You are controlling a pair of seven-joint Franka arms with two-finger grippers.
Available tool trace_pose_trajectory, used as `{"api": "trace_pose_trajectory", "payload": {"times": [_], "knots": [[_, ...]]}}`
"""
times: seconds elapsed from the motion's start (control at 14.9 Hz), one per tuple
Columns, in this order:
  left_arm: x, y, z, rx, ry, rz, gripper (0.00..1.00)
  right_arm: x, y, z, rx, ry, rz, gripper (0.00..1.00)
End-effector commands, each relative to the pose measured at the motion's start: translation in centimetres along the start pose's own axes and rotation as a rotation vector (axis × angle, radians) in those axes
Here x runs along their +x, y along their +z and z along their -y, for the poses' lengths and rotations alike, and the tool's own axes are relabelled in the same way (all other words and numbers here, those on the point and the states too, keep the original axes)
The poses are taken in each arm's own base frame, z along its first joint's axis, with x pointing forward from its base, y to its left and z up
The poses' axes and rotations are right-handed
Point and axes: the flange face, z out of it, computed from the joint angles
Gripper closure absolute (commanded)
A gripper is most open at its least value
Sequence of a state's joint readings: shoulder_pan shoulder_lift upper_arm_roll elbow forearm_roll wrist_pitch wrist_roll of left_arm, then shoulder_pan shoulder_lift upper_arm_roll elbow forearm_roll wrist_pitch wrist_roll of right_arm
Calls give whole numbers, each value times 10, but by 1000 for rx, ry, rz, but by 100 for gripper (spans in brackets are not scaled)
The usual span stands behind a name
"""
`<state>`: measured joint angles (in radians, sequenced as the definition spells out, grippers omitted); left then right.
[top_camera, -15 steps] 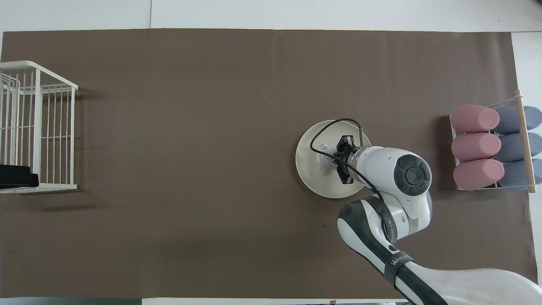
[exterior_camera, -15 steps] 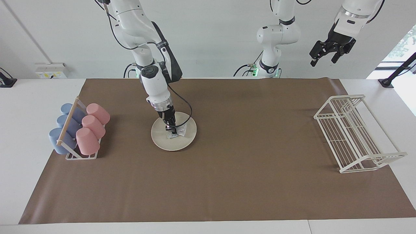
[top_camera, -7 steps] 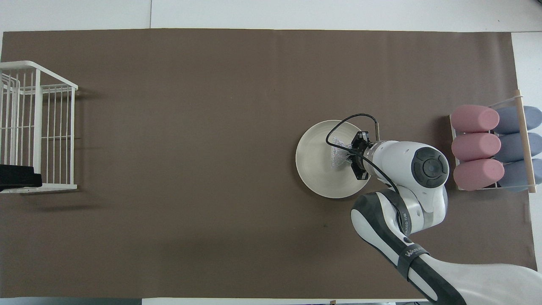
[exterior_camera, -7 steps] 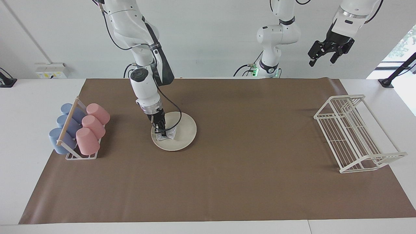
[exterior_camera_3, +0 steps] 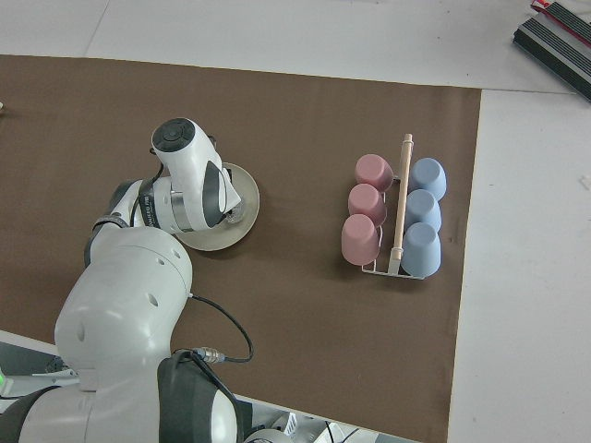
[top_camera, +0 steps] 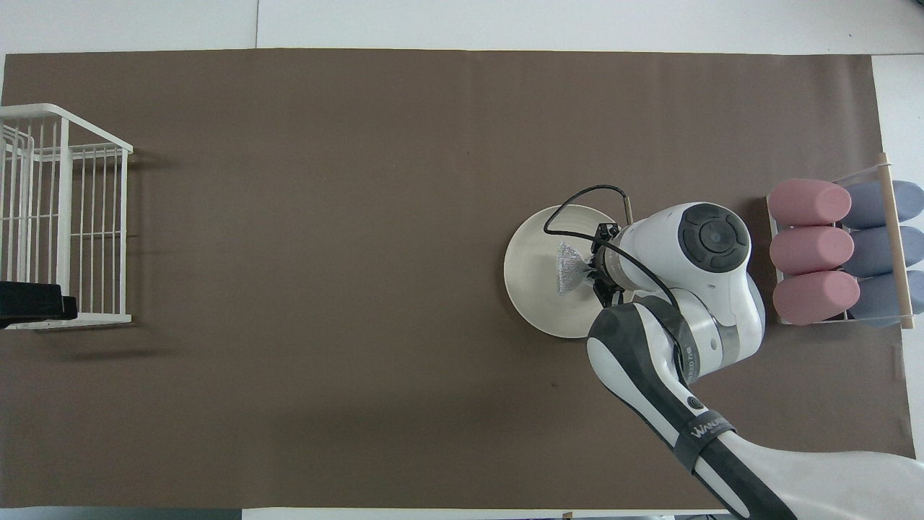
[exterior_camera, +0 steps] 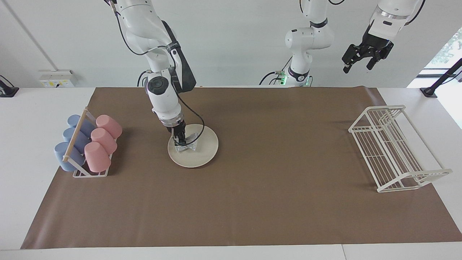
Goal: Wipe plate with sponge
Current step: 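Keep rubbing the scrubber across the plate with the right gripper, then lift the scrubber off the plate while the left gripper reaches it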
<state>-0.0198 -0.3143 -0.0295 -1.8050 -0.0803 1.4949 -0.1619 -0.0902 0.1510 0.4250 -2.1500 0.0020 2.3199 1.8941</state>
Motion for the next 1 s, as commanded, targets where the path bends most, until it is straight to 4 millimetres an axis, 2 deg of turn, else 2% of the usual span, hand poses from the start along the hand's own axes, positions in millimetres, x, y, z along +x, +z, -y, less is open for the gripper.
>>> {"api": "trace_pose_trajectory", "payload": {"times": [0.0,0.13,0.47,0.8,0.94], "knots": [[-2,6,1,-167,-41,24,0,-46,-46,11,0,16,-28,100],[1,21,-9,-291,-51,61,0,-77,-74,11,8,47,-24,100],[11,77,-32,-583,-101,120,0,-129,-116,-5,-4,52,-31,100],[22,138,-53,-836,-6,191,0,-157,-199,-8,15,81,-4,100],[27,164,-78,-894,57,233,0,-173,-216,-14,39,96,17,100]]}}
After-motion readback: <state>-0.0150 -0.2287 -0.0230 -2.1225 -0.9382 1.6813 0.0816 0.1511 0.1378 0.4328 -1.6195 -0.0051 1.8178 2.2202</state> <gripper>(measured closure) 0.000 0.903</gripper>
